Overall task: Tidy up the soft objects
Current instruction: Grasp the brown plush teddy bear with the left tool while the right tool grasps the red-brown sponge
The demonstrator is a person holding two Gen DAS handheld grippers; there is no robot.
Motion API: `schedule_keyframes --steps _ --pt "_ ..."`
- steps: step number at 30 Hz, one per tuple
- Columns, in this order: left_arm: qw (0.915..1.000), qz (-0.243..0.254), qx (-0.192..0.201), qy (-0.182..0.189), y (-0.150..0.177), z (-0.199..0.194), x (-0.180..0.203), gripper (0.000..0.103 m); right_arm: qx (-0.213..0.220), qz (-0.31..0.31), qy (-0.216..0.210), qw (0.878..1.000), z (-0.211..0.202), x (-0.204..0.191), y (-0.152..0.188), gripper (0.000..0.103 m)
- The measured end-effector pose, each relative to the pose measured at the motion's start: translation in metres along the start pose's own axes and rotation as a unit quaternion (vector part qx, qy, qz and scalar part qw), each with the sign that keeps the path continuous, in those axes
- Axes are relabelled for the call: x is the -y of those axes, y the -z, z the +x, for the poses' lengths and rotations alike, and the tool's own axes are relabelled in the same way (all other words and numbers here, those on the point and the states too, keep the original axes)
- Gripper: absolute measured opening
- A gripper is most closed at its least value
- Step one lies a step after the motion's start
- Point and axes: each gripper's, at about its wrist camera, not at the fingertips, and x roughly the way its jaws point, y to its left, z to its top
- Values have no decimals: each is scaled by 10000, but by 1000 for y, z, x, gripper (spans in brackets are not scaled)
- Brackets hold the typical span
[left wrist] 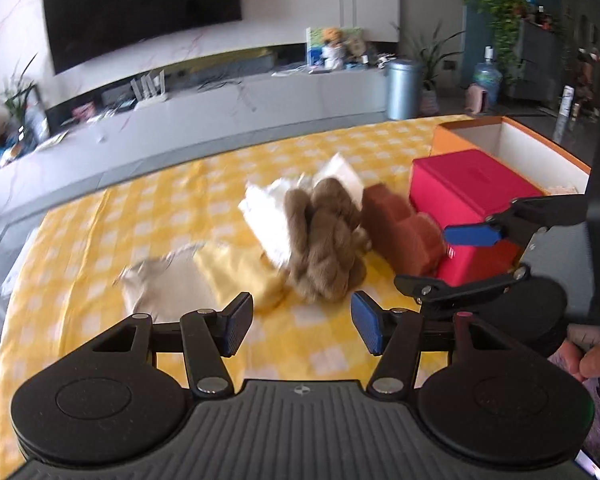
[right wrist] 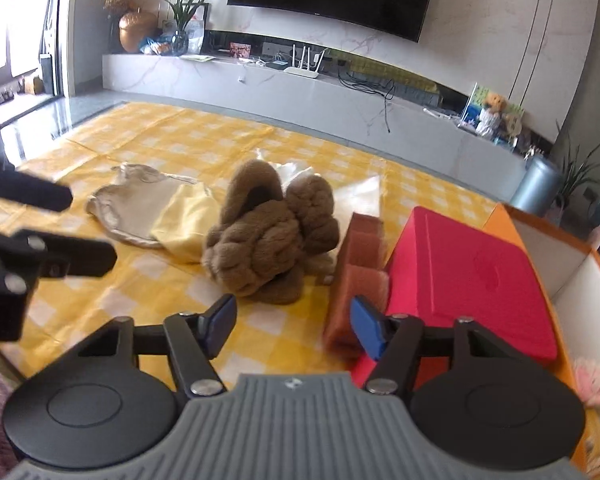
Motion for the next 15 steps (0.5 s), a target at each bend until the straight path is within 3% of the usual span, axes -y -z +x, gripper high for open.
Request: schedule_keyframes --steps 6,11,14,15 --pt "9996 -164 -174 177 -5 38 1 67 36 -794 752 9940 17 -10 8 51" --pt "9993 -83 -284 244 -1 55 1 67 184 -1525 1343 9790 33 -25 16 41" --pt "9991 -73 -277 315 0 65 -3 67 159 -1708 1540 9731 41 -26 19 21" --pt "9990 -67 -295 321 0 69 -3 67 170 -1793 1579 9709 42 -27 21 19"
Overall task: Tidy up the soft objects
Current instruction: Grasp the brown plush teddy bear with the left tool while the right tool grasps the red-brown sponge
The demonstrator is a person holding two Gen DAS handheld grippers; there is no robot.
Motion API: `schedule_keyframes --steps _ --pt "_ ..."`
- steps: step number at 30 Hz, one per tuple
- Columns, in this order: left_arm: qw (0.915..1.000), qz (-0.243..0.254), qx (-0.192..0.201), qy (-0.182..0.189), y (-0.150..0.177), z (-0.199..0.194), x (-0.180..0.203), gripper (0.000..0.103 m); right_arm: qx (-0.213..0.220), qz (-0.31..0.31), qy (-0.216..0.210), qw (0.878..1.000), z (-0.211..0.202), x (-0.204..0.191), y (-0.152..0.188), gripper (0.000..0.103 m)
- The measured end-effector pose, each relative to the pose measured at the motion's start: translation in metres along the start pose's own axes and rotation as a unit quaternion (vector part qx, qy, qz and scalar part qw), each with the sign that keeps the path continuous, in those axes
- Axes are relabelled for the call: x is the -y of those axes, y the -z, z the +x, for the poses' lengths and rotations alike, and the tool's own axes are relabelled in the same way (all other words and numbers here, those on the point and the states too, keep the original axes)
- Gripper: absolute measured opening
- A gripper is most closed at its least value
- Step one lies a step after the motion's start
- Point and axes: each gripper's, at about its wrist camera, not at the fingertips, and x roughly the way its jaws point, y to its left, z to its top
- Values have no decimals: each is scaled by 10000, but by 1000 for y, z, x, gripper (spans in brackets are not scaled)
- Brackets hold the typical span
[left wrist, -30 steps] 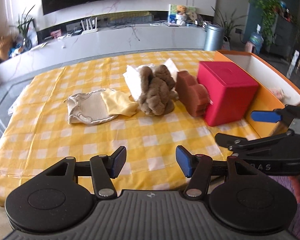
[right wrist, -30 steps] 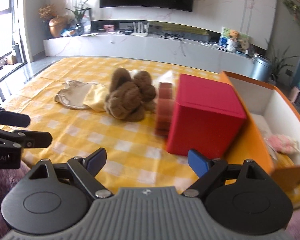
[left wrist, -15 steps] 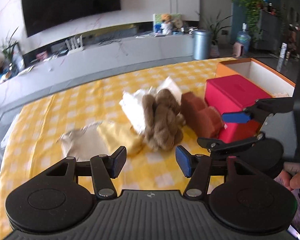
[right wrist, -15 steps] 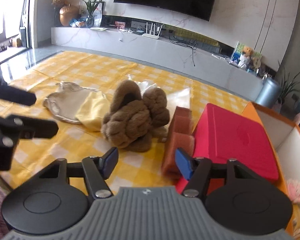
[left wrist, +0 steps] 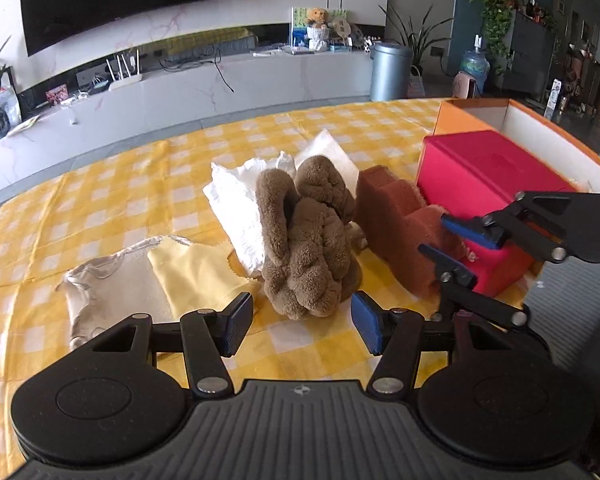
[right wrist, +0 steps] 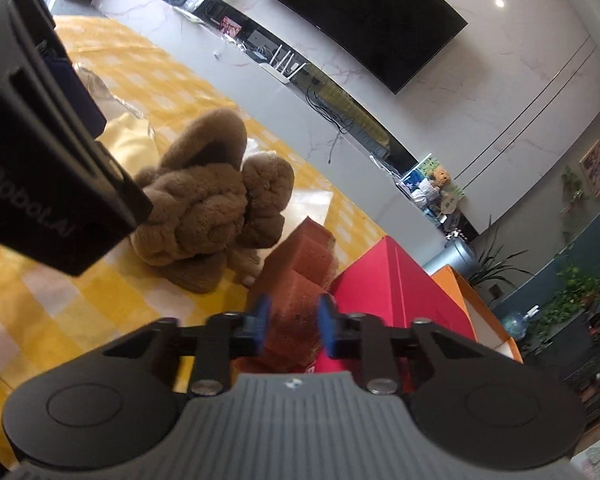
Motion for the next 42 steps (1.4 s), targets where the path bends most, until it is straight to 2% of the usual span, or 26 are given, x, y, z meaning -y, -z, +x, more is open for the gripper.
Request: schedule_keyframes --steps 3,6,8,12,14,16,17,20,23,29,35,40,42 --pt "9999 64 70 70 -2 9 2 67 88 -60 2 9999 -1 0 3 17" --pt "10000 82 35 28 -4 18 4 67 134 134 -104 9998 -3 9 2 9" --pt "10000 66 36 0 -4 24 5 68 144 238 -171 9995 -4 12 1 7" --pt "9995 51 65 -300 -3 34 7 69 206 319 -200 9991 -8 14 2 5" --pt "9994 -47 7 -336 -3 37 6 69 260 336 -197 9989 -12 16 1 5" --pt "9995 -194 -28 -236 -3 36 4 62 275 386 -235 9986 -14 18 1 4" --pt "9994 -263 -25 -215 -3 35 3 48 268 415 -266 9984 -14 20 0 4" --pt "9991 -347 24 -239 -3 28 4 28 250 513 -361 9977 -21 24 2 4" --pt "9988 -409 72 -264 -3 16 7 23 254 537 -434 9973 -31 27 4 4" --pt "9977 -439 -206 -480 2 -24 18 20 215 757 -644 9948 -55 35 9 4" --pt "9905 -1120 -607 -509 23 -67 17 20 293 908 -955 9909 -86 35 22 4" --pt "9864 -1373 -667 -616 39 -74 20 21 259 1110 -1299 9849 -91 33 31 4" --pt "9867 -1334 -605 -704 44 -72 23 26 237 1164 -1369 9834 -87 34 32 6"
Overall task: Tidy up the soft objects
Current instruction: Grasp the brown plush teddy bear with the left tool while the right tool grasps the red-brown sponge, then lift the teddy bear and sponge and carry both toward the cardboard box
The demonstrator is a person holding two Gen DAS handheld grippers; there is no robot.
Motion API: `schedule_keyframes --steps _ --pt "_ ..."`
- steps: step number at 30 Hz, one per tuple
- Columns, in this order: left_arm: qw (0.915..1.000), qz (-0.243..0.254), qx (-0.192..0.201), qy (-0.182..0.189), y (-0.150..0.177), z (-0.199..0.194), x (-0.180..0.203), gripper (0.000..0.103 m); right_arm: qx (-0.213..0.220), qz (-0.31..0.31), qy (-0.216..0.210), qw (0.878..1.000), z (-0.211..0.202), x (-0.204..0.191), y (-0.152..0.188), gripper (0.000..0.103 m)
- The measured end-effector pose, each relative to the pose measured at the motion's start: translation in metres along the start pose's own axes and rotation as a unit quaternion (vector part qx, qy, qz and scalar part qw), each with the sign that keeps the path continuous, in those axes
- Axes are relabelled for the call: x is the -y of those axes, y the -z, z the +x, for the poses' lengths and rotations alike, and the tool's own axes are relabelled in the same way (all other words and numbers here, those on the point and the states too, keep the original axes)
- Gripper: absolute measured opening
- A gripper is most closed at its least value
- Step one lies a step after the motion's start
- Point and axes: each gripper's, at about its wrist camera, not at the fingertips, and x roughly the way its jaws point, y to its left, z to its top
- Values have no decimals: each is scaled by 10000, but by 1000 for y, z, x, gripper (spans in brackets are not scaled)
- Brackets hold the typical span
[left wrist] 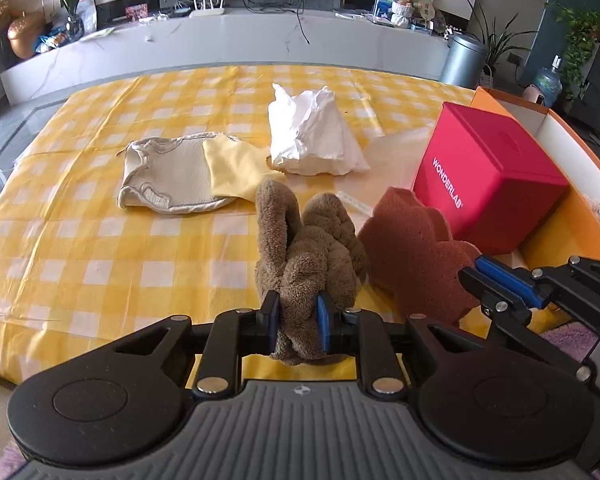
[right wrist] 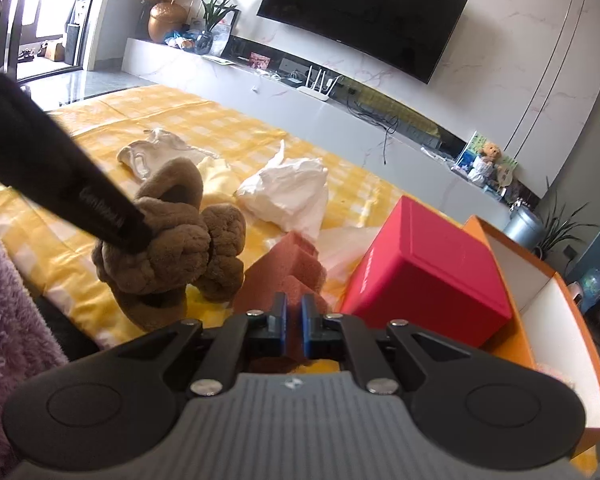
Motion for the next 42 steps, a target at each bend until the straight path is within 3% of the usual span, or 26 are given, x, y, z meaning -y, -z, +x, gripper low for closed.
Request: schedule_keyframes --steps 2,3,4,6,8,10,12,16,20,25,28,33,37,42 --pt "9997 146 125 -146 4 0 5 30 4 190 -102 9998 0 4 3 7" --pt "9994 231 195 -183 5 0 7 32 49 313 -154 9994 0 8 3 20" --pt "9990 310 266 -194 6 -1 9 32 123 444 -179 9988 -1 12 4 47" --pt "9980 471 388 -167 8 -1 13 39 290 686 -177 9971 2 19 4 73" --pt "9972 577 410 -246 10 1 17 44 326 880 -182 9954 7 24 5 74" --pt "9971 584 379 -309 10 3 16 51 96 1097 -114 9939 17 30 6 74" --pt "9972 540 393 -346 10 4 14 66 -130 1400 -161 9899 27 38 10 74" --pt "9956 556 521 -542 9 1 13 70 -488 1640 -409 9844 42 41 17 75" --pt "9969 579 367 -383 7 4 8 78 -648 1498 -527 9852 53 33 22 77" --pt "9980 243 153 -558 0 19 -5 78 -740 1336 -611 9864 60 28 25 88" --pt "9986 121 107 -494 -2 25 -8 78 -741 1363 -603 9861 60 29 26 88" --pt "9972 364 -27 -648 1 34 1 78 -760 1352 -338 9873 60 32 27 86" --pt "9971 291 -155 -687 1 41 -1 78 -994 1752 -399 9787 66 44 31 88" --pt "9979 -42 -200 -614 -1 46 -9 70 -1193 1979 -530 9715 74 48 34 76"
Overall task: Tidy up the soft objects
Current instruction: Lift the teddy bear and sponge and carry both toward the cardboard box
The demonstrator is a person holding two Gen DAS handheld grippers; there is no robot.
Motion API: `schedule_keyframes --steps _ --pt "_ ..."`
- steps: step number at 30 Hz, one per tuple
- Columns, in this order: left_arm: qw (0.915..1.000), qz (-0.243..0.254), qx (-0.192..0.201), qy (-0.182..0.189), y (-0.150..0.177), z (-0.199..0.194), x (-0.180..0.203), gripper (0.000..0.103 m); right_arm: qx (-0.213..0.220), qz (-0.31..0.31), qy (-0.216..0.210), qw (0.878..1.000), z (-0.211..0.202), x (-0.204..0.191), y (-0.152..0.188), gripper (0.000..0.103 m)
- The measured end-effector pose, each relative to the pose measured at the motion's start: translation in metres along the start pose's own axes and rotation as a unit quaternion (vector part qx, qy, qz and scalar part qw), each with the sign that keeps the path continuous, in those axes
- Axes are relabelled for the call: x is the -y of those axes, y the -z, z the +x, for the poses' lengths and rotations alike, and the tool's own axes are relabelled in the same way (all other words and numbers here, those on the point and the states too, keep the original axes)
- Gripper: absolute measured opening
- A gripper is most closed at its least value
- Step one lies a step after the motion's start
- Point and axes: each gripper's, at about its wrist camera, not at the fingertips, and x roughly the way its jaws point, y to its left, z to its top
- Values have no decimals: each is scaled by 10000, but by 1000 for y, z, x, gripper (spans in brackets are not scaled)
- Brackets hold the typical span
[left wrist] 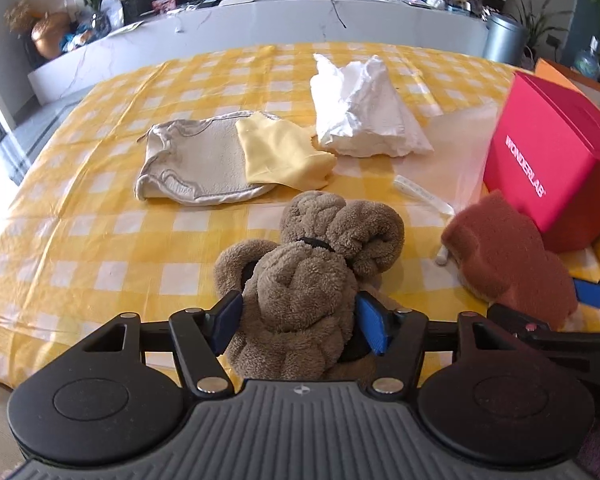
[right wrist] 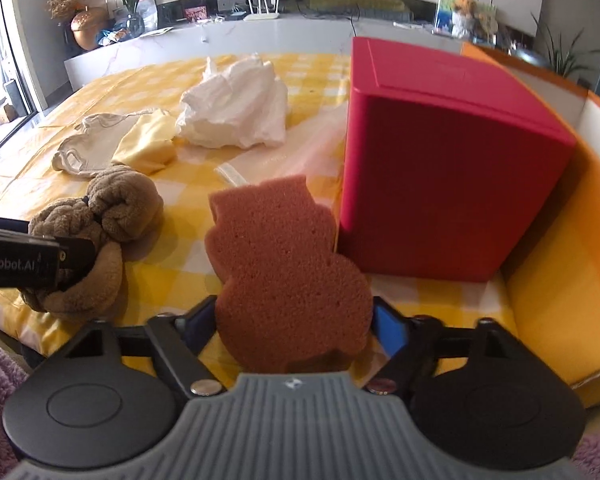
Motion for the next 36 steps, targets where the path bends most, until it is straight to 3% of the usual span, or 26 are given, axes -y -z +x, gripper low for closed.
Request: schedule_keyframes --steps 8,14,25,29,36 --pt "9999 -104 39 9 2 -1 -2 50 424 -513 157 9977 -16 -16 3 72" --pt "9991 -345 242 67 3 -10 -8 39 849 -1309 170 9876 -30 -39 12 72" --pt "9949 -666 668 348 10 -49 -11 36 820 -768 -151 9935 -40 -27 10 73" --pt "9935 -770 657 531 14 -70 -7 36 1024 -590 -332 9924 -60 -20 11 73" --pt "9890 -572 1205 634 9 -125 13 36 1396 -179 -373 9893 -105 2 10 73"
